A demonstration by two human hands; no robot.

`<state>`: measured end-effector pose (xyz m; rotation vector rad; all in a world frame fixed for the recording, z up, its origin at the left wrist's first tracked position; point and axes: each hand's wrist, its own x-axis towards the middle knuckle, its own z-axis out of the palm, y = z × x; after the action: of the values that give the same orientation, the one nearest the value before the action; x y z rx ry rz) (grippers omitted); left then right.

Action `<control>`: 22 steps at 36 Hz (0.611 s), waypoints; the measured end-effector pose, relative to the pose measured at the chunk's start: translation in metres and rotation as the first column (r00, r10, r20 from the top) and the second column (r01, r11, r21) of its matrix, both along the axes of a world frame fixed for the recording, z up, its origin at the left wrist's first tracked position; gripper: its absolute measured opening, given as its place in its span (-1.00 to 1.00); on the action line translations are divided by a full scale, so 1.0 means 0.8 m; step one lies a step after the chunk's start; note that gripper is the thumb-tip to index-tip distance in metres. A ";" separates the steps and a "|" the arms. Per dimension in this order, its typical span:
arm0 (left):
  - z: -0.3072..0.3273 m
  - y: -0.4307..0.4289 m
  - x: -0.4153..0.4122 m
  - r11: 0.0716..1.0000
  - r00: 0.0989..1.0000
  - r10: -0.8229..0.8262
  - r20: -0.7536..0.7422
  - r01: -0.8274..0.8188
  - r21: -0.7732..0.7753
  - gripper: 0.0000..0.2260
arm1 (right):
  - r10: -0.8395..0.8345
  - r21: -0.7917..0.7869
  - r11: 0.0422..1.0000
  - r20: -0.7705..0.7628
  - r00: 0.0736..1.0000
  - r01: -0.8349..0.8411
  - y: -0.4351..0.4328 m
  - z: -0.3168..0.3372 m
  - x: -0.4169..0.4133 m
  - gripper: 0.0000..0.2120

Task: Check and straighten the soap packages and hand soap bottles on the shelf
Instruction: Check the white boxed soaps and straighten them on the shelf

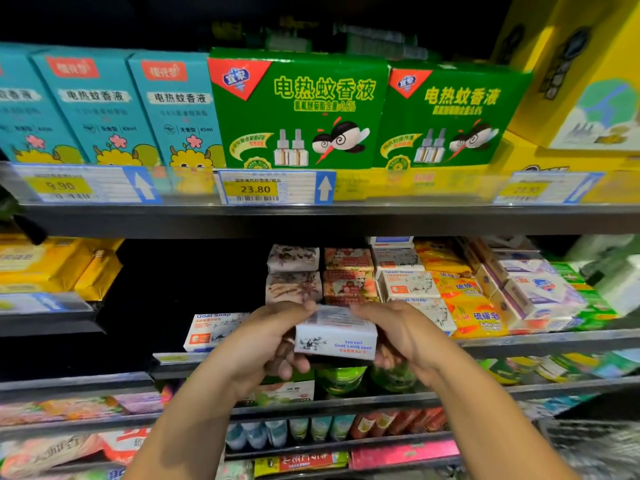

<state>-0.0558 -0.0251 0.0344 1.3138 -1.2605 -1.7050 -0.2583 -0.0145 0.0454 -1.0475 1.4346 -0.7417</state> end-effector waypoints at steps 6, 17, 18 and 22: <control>0.012 -0.002 0.003 0.948 0.999 0.043 -0.003 -0.042 -0.314 -0.70 | 0.025 -0.317 0.948 0.063 0.998 -0.004 -0.004 0.014 -0.013 -0.73; -0.009 -0.010 0.024 0.320 0.927 0.164 0.337 0.274 -0.907 -0.48 | 0.056 -0.179 0.983 0.450 0.891 0.029 0.002 -0.009 -0.016 -0.62; -0.014 -0.010 0.025 0.327 0.928 0.164 0.334 0.268 -0.906 -0.47 | 0.047 -0.161 0.986 0.472 0.880 0.034 0.002 -0.011 -0.016 -0.60; -0.019 -0.011 0.032 0.458 0.904 0.100 0.415 0.329 -0.826 -0.51 | 0.048 -0.268 0.961 0.395 0.917 0.065 0.002 -0.014 -0.013 -0.57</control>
<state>-0.0301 -0.0335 0.0190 0.8980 -2.1268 -0.5311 -0.2687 -0.0131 0.0338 -1.0265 1.0014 -1.1177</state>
